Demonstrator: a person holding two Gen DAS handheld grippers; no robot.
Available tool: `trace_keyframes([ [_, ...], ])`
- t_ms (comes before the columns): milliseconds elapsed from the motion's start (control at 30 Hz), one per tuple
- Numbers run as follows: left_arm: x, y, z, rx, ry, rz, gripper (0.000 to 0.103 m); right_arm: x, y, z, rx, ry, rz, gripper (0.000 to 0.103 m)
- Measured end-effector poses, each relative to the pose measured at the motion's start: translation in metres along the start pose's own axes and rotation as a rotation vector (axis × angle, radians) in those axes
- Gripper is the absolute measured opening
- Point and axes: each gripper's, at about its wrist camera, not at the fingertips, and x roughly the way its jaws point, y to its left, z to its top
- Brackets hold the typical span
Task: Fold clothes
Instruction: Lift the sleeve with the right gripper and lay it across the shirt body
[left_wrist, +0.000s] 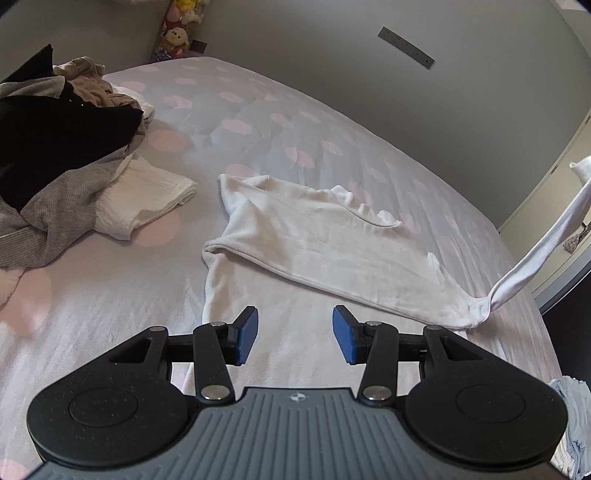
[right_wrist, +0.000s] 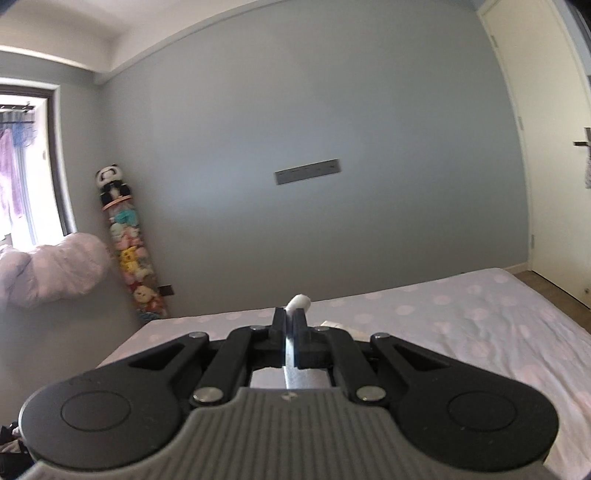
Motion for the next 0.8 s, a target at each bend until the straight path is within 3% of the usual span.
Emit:
trace_keyframes([
  [300,0.004,0.024,0.007,-0.029,-0.013,0.006,0.042,0.054,0.127,-0.045,-0.168,0.136,0.307,0.004],
  [533,0.011,0.036,0.009,-0.03,-0.001,0.007,0.042,0.105,0.181,-0.135,-0.155,0.312,0.383,0.004],
  [800,0.019,0.043,0.025,-0.005,-0.002,0.03,0.045,0.131,0.201,-0.239,-0.087,0.518,0.442,0.005],
])
